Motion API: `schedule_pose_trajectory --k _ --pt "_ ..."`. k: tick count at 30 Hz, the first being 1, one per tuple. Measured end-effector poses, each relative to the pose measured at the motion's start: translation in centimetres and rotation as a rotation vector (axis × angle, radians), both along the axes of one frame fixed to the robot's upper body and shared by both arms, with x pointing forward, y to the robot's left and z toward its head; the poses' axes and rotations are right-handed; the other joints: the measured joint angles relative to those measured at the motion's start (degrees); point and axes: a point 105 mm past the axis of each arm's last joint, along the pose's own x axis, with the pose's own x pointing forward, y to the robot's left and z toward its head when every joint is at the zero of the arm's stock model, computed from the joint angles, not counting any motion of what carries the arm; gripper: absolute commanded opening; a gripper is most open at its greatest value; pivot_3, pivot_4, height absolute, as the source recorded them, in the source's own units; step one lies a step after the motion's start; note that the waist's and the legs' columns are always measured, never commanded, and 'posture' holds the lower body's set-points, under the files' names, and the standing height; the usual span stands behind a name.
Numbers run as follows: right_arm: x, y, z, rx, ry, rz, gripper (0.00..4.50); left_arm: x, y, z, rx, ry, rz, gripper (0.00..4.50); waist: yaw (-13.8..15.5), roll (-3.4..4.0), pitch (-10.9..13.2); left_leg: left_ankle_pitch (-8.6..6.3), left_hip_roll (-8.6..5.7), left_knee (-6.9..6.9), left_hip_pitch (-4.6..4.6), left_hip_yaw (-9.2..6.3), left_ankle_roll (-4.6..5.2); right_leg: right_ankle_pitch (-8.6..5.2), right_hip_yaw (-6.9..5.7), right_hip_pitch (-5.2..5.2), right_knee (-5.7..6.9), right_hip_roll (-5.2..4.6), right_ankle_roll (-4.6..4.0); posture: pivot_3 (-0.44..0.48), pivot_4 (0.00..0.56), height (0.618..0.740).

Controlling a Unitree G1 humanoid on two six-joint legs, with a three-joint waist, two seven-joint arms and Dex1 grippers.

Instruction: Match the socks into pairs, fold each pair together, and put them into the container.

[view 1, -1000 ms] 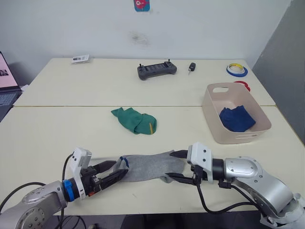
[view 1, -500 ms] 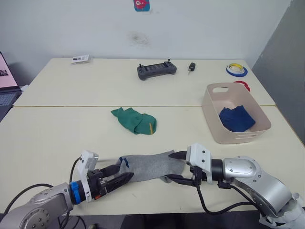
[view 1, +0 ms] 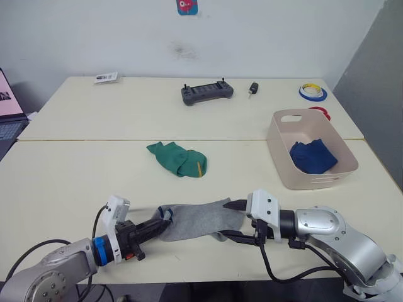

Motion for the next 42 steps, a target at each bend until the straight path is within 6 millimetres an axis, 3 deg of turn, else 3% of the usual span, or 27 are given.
schedule_pose_trajectory --k 8,13,19,22,29,36,42 --pt "0.4 -1.1 -1.2 -0.053 0.046 -0.07 3.14 0.0 0.2 2.8 -0.02 0.005 -0.106 0.02 0.0 0.0 0.0 0.0 -0.01 -0.01 0.01 0.01 0.0 0.0 0.01 0.0 0.0 0.0 0.0 0.0 0.15 0.74" --pt "2.2 -3.0 -2.7 -0.069 0.109 -0.235 3.14 0.3 1.1 2.4 -0.009 0.028 -0.101 0.02 0.0 0.01 0.0 0.0 0.0 -0.02 0.01 0.03 0.0 -0.01 0.03 -0.03 0.0 0.01 -0.01 0.0 0.15 0.74" --pt "2.7 -4.1 -3.9 -0.074 0.153 -0.31 3.14 0.4 0.6 2.0 -0.007 0.034 -0.123 0.02 0.0 0.01 0.0 0.0 -0.01 -0.03 0.0 0.04 0.0 -0.02 0.05 -0.03 0.0 0.01 -0.03 0.0 0.15 0.74" --pt "2.8 -3.8 -4.0 -0.051 0.164 -0.314 2.62 0.4 0.6 2.0 -0.006 0.032 -0.126 0.0 0.0 0.01 0.0 0.0 0.02 -0.04 0.0 0.04 0.0 -0.02 0.04 -0.04 0.0 0.03 -0.03 0.0 0.15 0.74" --pt "2.7 -3.0 -4.0 -0.009 0.201 -0.306 0.11 0.5 0.4 1.8 -0.002 0.019 -0.128 0.0 0.0 0.01 0.0 0.0 0.02 -0.04 0.0 0.04 -0.01 -0.02 0.05 -0.04 0.0 0.03 -0.03 0.0 0.15 0.74" --pt "2.4 -3.2 -3.7 -0.009 0.214 -0.277 0.04 0.7 0.4 2.0 0.003 0.006 -0.13 0.0 0.0 0.01 0.0 0.0 0.01 -0.04 0.0 0.04 0.0 -0.02 0.04 -0.04 0.0 0.03 -0.03 0.0 0.15 0.74" --pt "1.0 -3.0 -1.2 0.039 0.201 -0.187 0.04 1.1 0.0 4.2 -0.005 -0.042 -0.225 0.0 0.0 0.02 0.0 0.0 0.01 -0.04 0.0 0.04 0.0 -0.02 0.04 -0.03 -0.01 0.03 -0.03 0.0 0.15 0.74"
